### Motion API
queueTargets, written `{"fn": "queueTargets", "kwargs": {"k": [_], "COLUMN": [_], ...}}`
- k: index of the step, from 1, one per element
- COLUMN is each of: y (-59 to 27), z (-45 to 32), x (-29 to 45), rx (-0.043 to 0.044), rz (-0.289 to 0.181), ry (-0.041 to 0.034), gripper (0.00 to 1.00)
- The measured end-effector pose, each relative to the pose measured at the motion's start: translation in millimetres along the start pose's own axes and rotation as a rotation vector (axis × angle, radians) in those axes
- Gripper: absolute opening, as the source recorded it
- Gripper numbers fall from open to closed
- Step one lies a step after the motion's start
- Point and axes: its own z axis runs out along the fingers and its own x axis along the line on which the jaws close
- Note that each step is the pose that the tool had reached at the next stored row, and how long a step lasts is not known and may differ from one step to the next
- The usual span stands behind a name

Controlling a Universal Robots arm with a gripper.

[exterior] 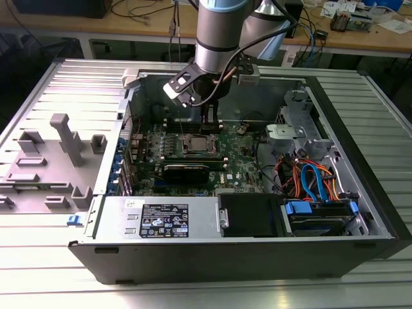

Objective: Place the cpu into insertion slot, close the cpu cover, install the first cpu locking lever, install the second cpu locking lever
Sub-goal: 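Close the cpu cover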

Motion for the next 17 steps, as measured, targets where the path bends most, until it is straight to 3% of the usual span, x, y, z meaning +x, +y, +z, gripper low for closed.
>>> {"fn": "queueTargets", "kwargs": {"k": [11, 17], "y": [-3.1, -12.6], "z": [0.4, 4.2], "x": [-0.1, -0.1], "rx": [0.0000, 0.0000], "rz": [0.000, -0.004], "ry": [0.0000, 0.0028], "gripper": [0.11, 0.11]}}
